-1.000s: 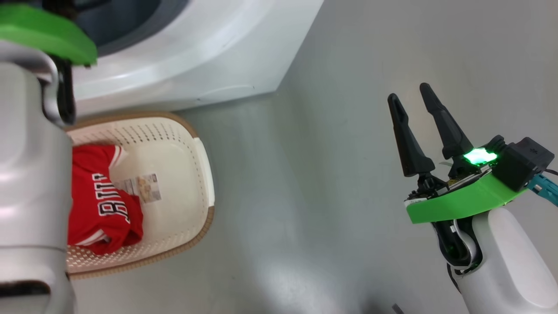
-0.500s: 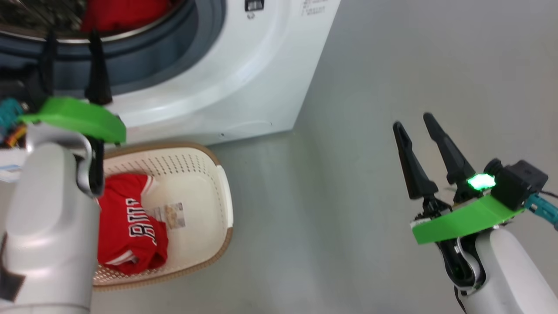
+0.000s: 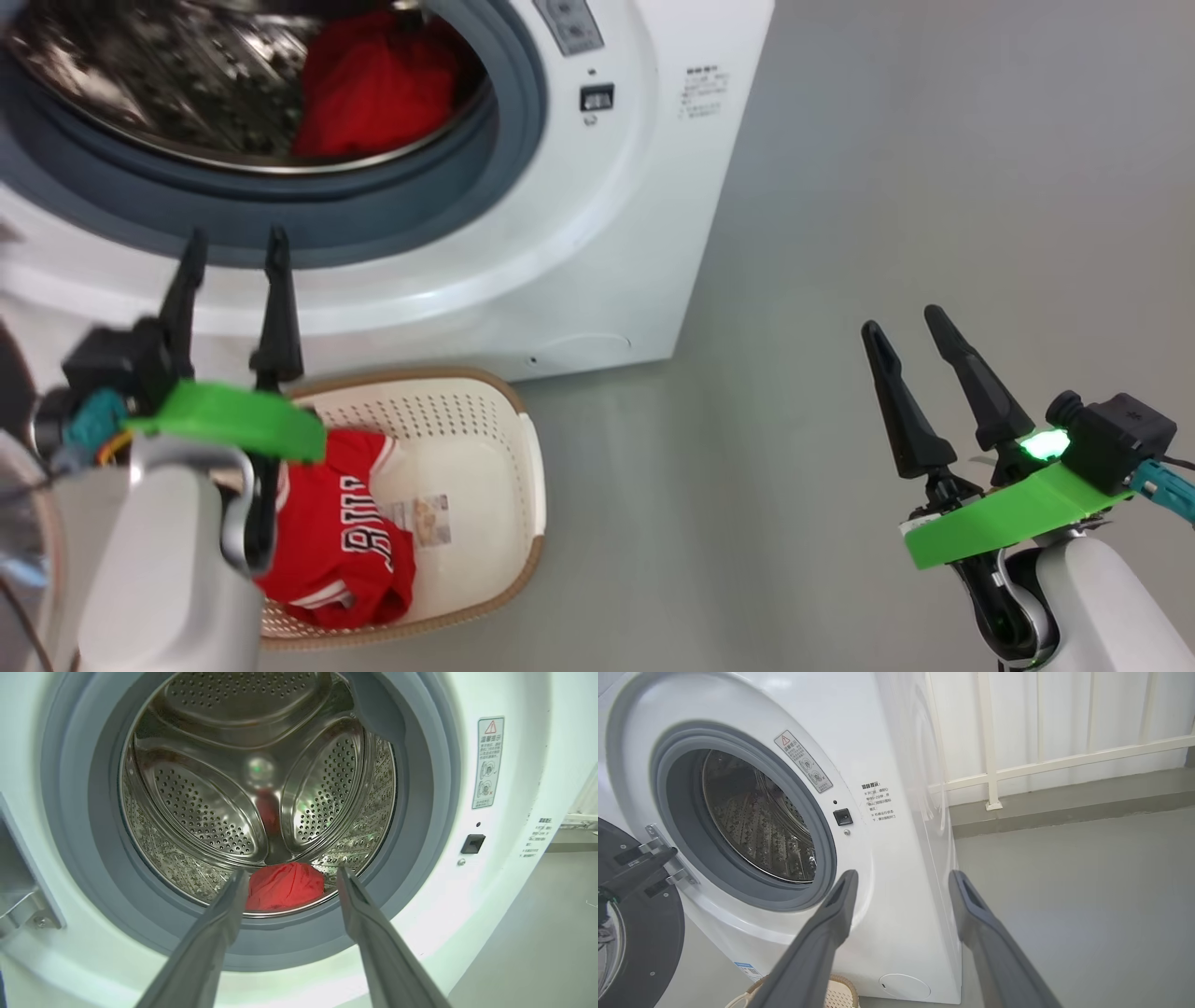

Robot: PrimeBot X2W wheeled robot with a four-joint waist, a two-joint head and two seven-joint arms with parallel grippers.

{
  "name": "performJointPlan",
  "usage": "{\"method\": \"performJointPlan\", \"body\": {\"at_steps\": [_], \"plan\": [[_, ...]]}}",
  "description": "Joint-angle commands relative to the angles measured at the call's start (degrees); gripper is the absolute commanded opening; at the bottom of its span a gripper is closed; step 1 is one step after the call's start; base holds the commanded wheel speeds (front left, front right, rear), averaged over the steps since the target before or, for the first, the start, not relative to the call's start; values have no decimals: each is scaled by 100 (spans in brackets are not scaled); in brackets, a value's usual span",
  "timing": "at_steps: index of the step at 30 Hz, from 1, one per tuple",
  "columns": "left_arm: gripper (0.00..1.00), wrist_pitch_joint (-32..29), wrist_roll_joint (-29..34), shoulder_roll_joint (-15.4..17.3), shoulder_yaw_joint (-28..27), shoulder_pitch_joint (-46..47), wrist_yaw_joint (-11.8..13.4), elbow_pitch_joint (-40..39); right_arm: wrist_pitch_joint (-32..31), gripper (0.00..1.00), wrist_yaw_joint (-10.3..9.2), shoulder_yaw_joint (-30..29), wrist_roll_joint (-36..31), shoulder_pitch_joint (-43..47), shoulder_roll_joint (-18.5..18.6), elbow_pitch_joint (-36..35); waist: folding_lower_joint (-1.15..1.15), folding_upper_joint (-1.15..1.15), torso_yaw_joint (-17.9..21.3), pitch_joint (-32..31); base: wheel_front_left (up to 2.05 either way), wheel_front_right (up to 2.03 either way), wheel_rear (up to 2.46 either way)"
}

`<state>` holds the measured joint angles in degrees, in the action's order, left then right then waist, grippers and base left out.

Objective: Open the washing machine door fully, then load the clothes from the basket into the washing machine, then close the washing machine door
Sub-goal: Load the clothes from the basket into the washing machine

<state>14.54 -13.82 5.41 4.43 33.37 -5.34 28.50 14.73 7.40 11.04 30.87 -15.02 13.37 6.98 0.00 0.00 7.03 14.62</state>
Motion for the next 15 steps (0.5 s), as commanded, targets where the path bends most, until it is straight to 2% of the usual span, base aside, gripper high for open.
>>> {"method": "performJointPlan", "body": {"at_steps": [1,8,15], "plan": [[100,46,-28,149,-166,-161,-27,-267,27,100,9,101,31,98,86,-109,0,0,-168,-253,0,0,0],[100,46,-37,49,-160,-1059,-7,-1079,27,100,9,101,62,305,140,-77,0,0,-303,-577,0,0,0],[100,46,-31,104,-164,-1725,5,-1547,27,100,9,129,74,426,172,-72,0,0,-344,-752,0,0,0]]}}
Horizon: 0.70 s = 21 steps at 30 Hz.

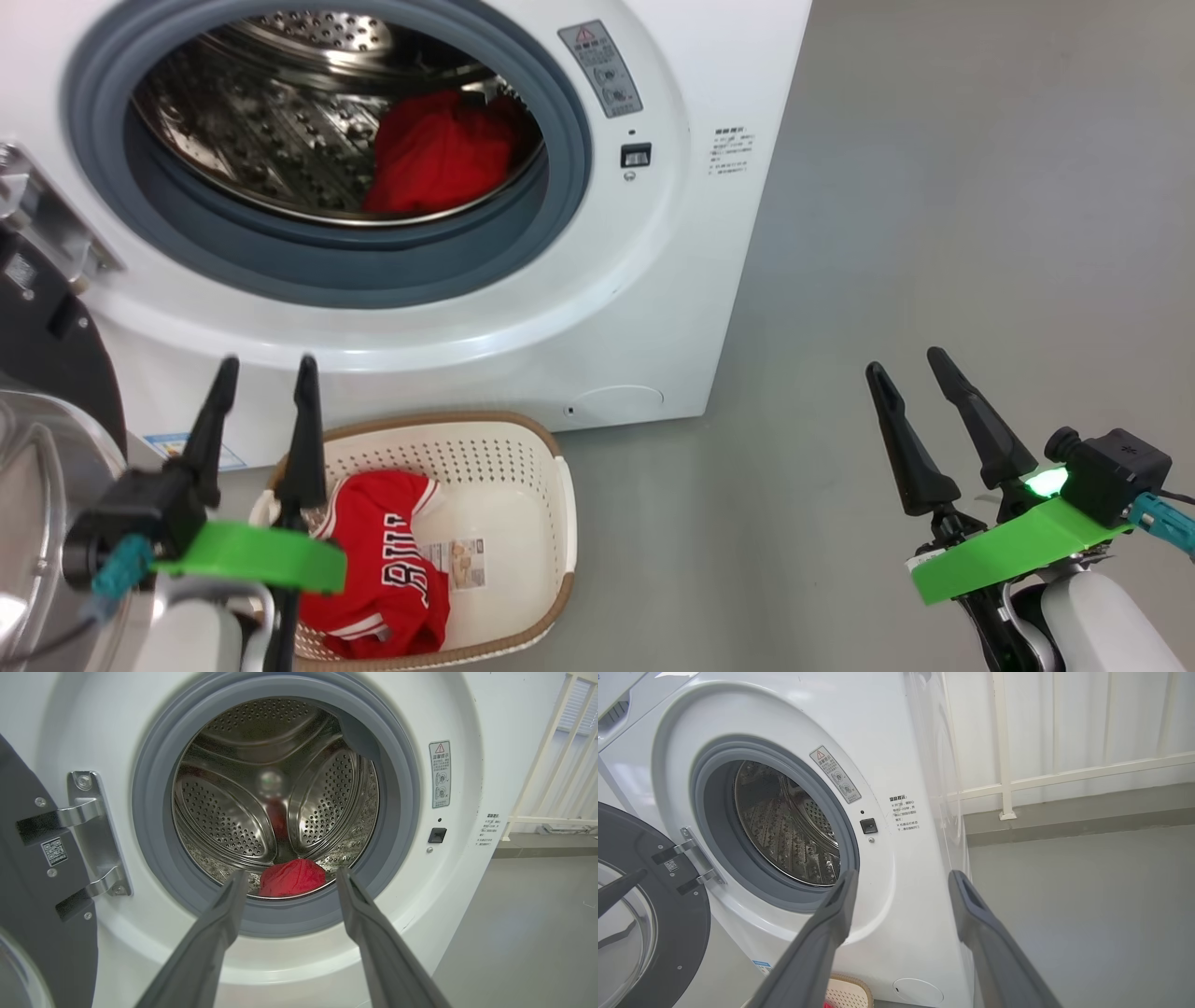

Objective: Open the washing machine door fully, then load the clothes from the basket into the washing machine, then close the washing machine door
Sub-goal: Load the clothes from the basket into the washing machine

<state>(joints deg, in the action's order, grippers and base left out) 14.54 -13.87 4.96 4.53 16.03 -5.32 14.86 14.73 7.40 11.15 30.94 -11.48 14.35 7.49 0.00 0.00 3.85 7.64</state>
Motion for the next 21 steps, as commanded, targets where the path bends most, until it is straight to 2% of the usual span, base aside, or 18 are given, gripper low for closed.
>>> {"method": "performJointPlan", "body": {"at_steps": [1,12,21], "plan": [[100,46,-24,151,-179,-79,23,-232,27,100,9,120,70,88,77,-120,0,0,-29,-78,0,0,0],[100,46,-188,50,-206,-821,161,-557,27,100,9,117,84,263,119,-96,0,0,-51,-290,0,0,0],[100,46,-192,-25,-123,-985,223,-668,27,100,9,112,77,330,174,-96,0,0,-103,-343,0,0,0]]}}
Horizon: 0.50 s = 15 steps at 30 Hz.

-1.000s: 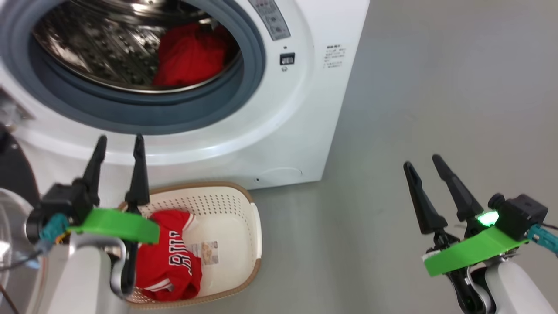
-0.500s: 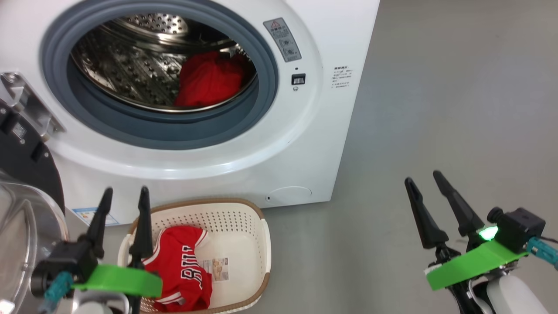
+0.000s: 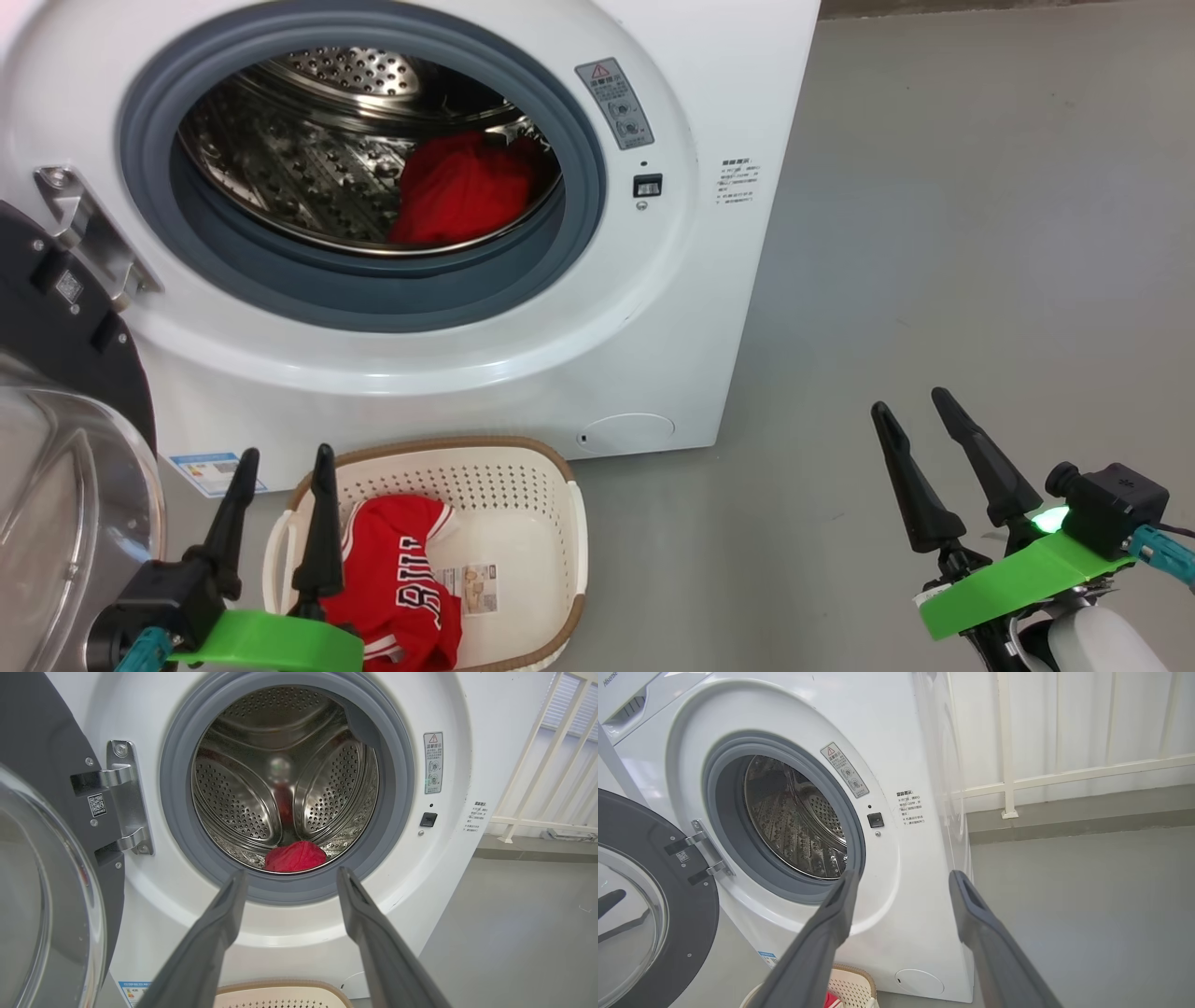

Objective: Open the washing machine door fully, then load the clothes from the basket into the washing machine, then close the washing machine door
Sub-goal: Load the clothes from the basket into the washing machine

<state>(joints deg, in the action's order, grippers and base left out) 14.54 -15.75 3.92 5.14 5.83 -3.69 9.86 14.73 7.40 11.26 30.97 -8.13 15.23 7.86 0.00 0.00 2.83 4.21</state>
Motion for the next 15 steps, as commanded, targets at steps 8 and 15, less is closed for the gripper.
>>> {"method": "performJointPlan", "body": {"at_steps": [8,15], "plan": [[100,46,-20,68,-188,11,86,-209,27,100,9,113,77,4,101,-154,0,0,-3,-2,0,0,0],[100,46,-40,61,-181,30,101,-218,27,100,9,101,81,-21,92,-158,0,0,3,34,0,0,0]]}}
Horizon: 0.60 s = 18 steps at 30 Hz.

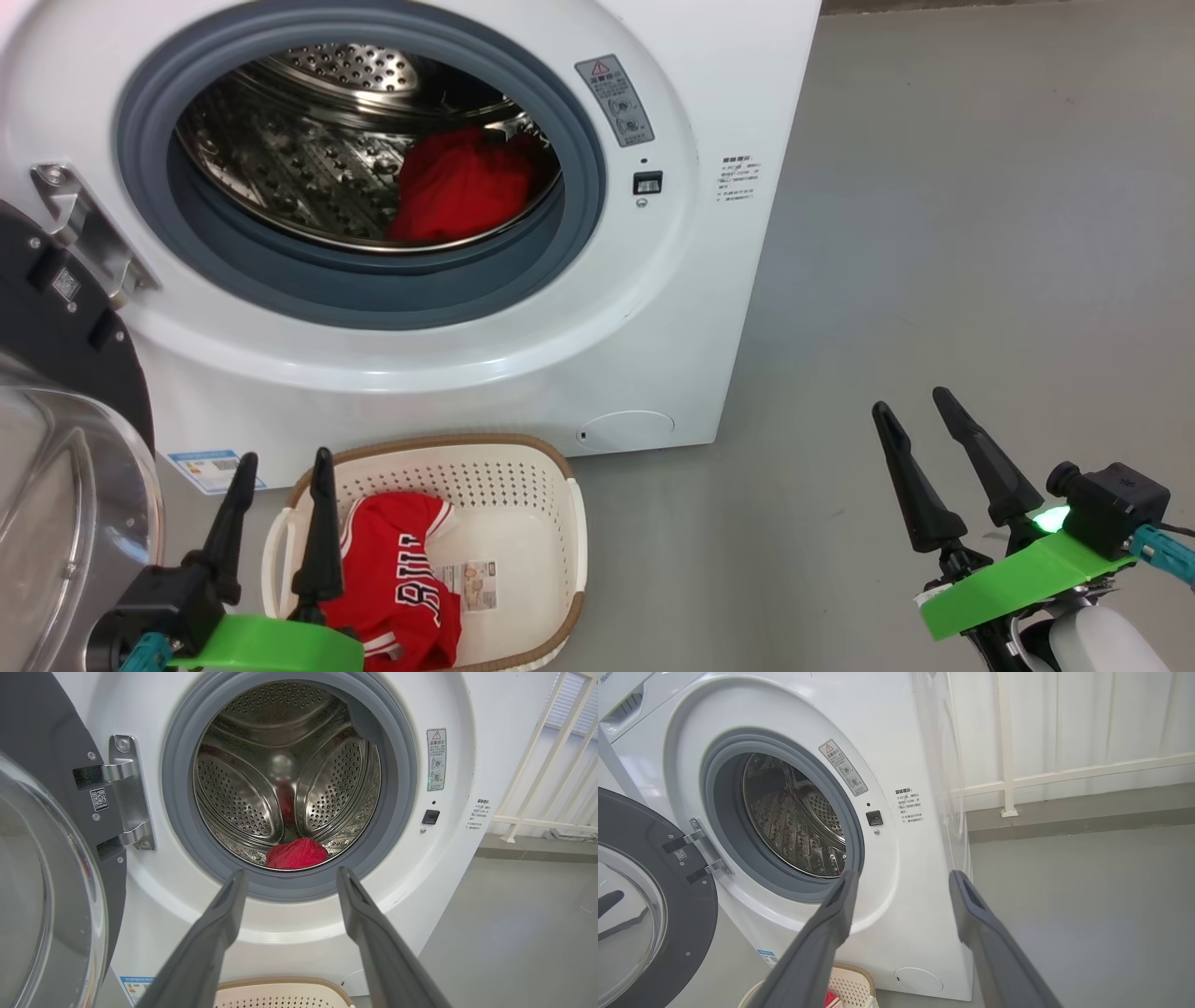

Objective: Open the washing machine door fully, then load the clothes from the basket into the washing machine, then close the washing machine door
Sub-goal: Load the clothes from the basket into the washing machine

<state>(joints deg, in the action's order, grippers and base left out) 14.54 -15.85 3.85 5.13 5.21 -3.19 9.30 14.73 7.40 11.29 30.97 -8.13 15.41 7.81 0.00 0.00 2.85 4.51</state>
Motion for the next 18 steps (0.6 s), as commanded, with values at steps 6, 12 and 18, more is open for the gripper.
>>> {"method": "performJointPlan", "body": {"at_steps": [6,12,18], "plan": [[100,46,-40,61,-171,106,68,-150,27,100,9,90,82,-26,70,-146,0,0,-2,4,0,0,0],[100,46,-49,57,-169,105,77,-141,27,100,9,99,77,-24,67,-144,0,0,-6,-5,0,0,0],[100,46,-54,56,-174,120,81,-145,27,100,9,108,85,-39,75,-143,0,0,-14,14,0,0,0]]}}
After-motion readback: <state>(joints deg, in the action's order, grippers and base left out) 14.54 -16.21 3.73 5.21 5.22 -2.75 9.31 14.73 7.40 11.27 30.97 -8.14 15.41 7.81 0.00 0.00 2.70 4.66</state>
